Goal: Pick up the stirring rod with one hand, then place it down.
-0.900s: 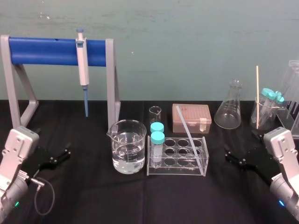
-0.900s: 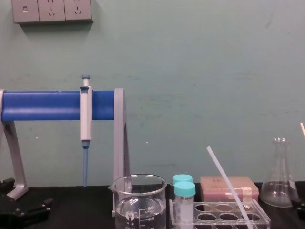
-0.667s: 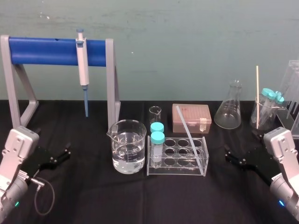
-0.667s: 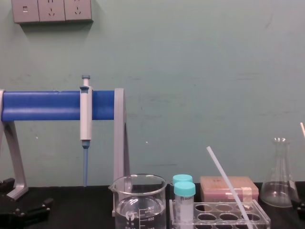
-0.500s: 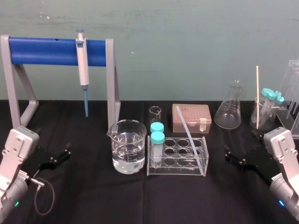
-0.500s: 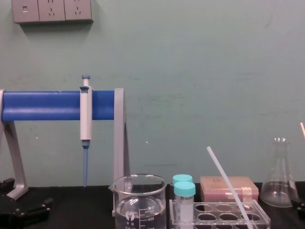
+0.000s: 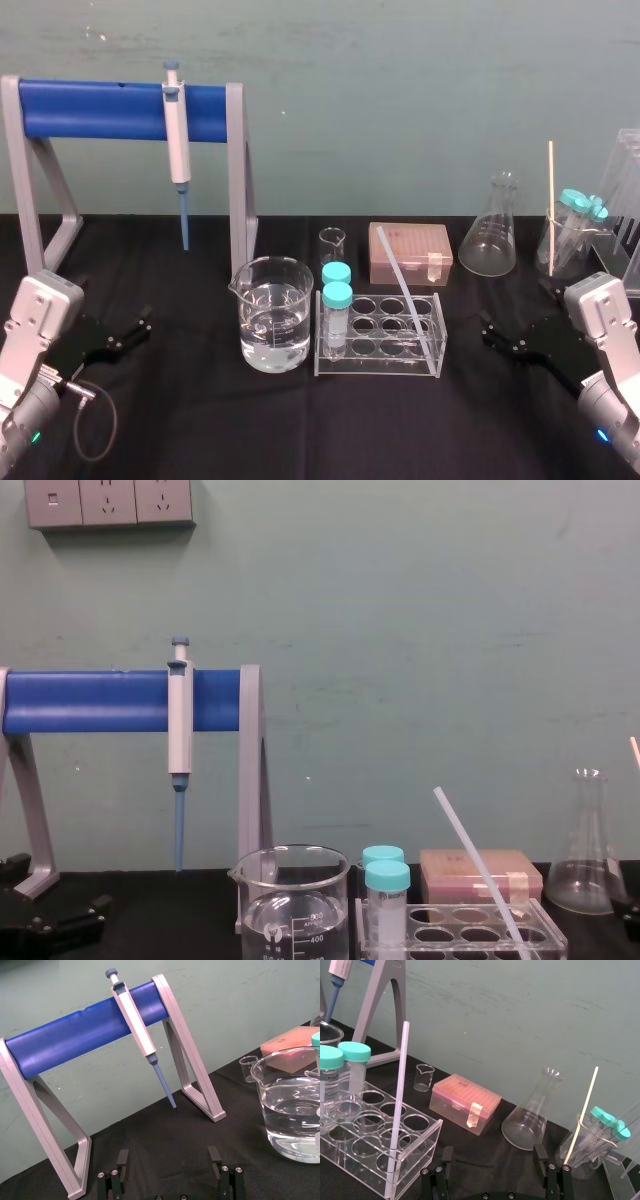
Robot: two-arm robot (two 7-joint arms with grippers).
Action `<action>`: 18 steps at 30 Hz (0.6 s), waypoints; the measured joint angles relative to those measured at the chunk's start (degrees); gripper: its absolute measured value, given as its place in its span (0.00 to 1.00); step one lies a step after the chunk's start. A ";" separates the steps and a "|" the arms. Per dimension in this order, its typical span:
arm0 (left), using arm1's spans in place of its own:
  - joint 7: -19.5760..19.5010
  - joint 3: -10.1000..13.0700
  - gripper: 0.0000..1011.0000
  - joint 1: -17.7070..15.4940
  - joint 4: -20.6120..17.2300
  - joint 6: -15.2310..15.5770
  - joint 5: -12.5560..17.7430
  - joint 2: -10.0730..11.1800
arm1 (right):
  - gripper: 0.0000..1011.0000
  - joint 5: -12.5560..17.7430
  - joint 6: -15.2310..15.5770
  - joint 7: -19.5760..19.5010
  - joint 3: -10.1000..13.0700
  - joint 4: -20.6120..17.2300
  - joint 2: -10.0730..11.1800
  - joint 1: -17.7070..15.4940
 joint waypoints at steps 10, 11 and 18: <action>0.00 0.00 0.99 0.00 0.00 0.00 0.00 0.00 | 0.99 0.00 0.00 0.00 0.00 0.00 0.00 0.00; 0.00 0.00 0.99 0.00 0.00 0.00 0.00 0.00 | 0.99 0.00 0.00 0.00 0.00 0.00 0.00 0.00; 0.00 0.00 0.99 0.00 0.00 0.00 0.00 0.00 | 0.99 0.00 0.00 0.00 0.00 0.00 0.00 0.00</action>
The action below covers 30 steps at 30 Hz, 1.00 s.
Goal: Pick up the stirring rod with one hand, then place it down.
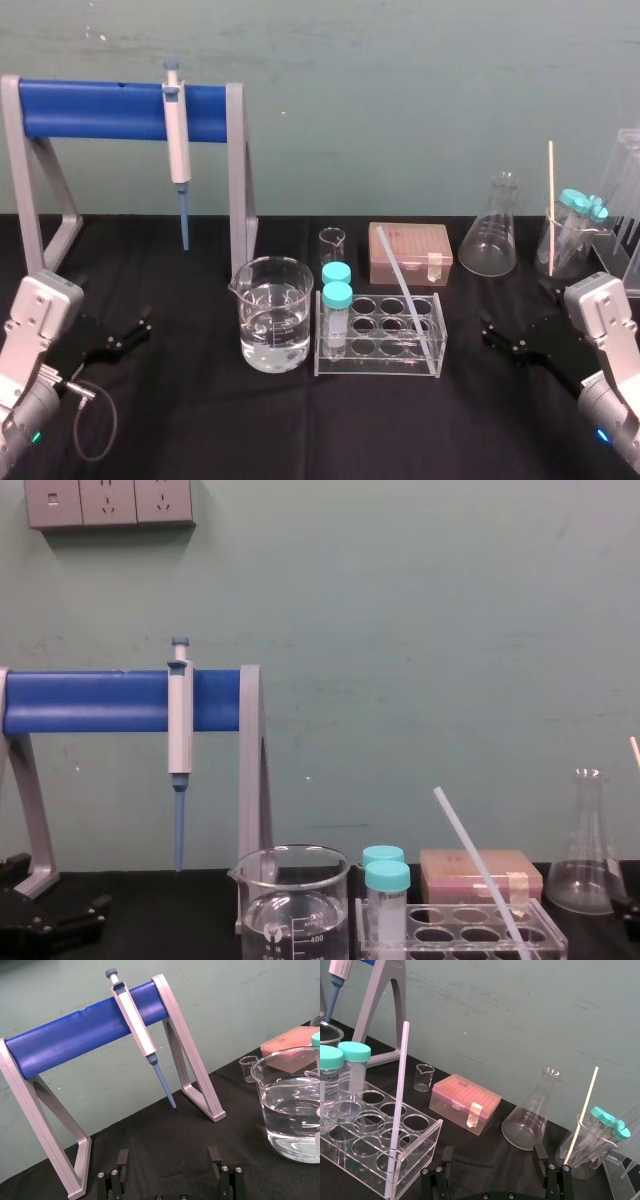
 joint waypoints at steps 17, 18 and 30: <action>0.00 0.00 0.99 0.00 0.00 0.00 0.00 0.00 | 0.99 0.00 0.00 0.00 0.00 0.00 0.00 0.00; 0.00 0.00 0.99 0.00 0.00 0.00 0.00 0.00 | 0.99 0.00 0.00 0.00 0.00 0.00 0.00 0.00; 0.00 0.00 0.99 0.00 0.00 0.00 0.00 0.00 | 0.99 -1.28 -5.15 4.00 1.59 0.54 0.56 1.08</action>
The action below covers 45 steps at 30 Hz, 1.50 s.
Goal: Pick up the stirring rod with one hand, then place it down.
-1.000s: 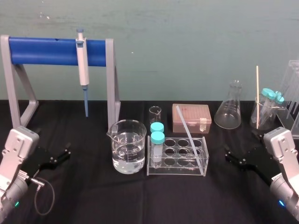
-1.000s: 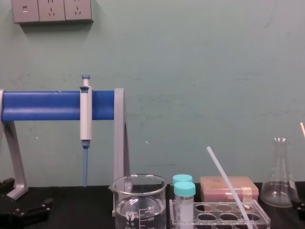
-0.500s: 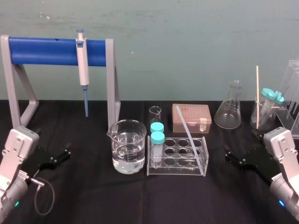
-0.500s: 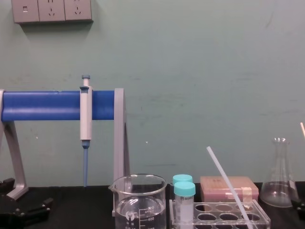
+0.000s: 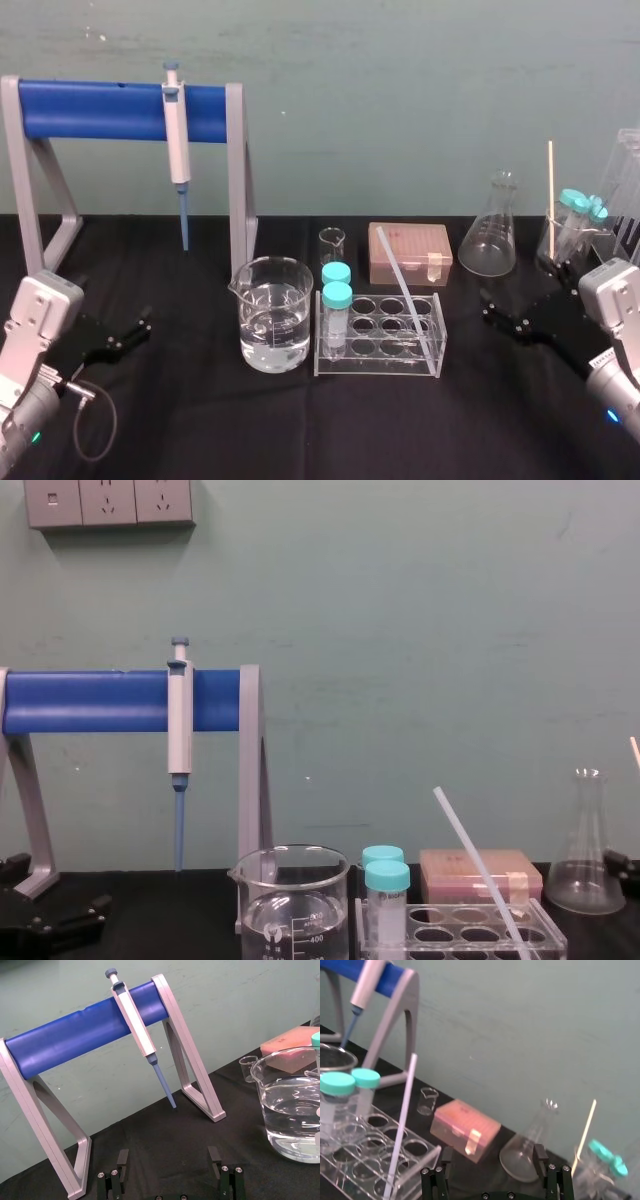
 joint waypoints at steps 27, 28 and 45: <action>0.00 0.00 0.99 0.00 0.00 0.00 0.00 0.00 | 0.99 5.55 -9.26 25.04 -2.36 15.52 -7.34 13.94; 0.00 0.00 0.99 0.00 0.00 0.00 0.00 0.00 | 0.99 5.99 -9.26 25.85 -2.36 16.04 -7.69 14.30; 0.00 0.00 0.99 0.00 0.00 0.00 0.00 0.00 | 0.99 14.70 -3.54 39.03 -0.49 27.93 -14.83 21.46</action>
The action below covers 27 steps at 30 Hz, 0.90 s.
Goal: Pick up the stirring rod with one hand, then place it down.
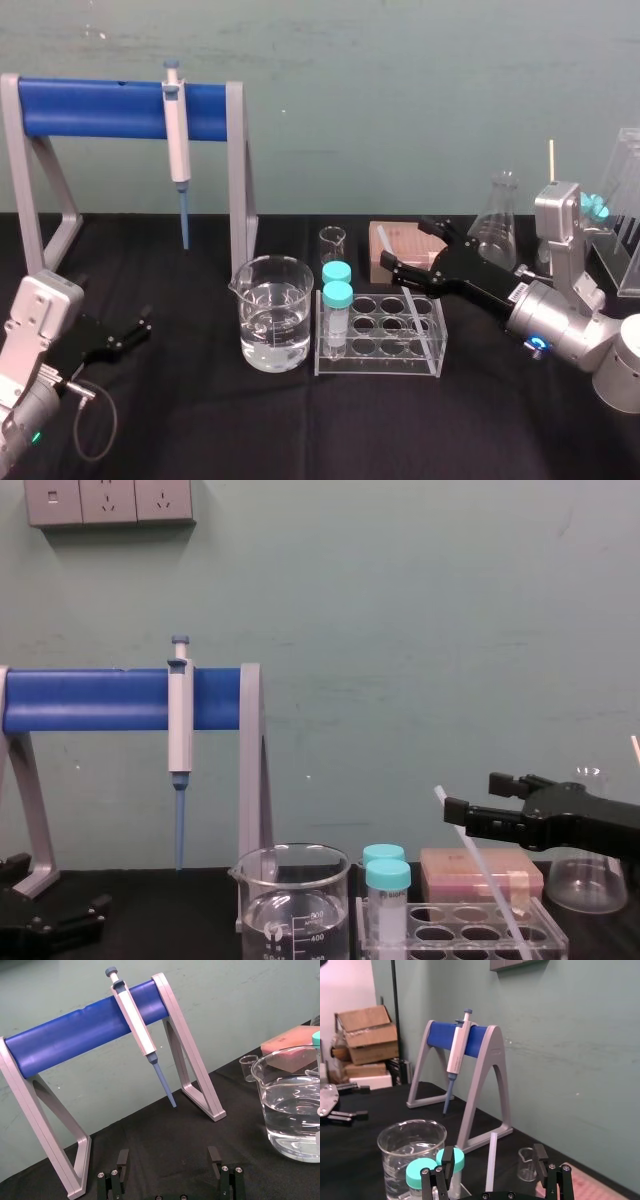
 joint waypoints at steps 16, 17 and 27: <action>0.00 0.00 0.99 0.00 0.00 0.00 0.00 0.00 | 0.99 5.39 9.01 5.44 1.49 6.47 -3.66 3.25; 0.00 0.00 0.99 0.00 0.00 0.00 0.00 0.00 | 0.99 5.64 9.60 5.43 1.52 6.73 -3.78 3.30; 0.00 0.00 0.99 0.00 0.00 0.00 0.00 0.00 | 0.99 6.03 12.61 4.62 1.05 7.84 -3.92 3.50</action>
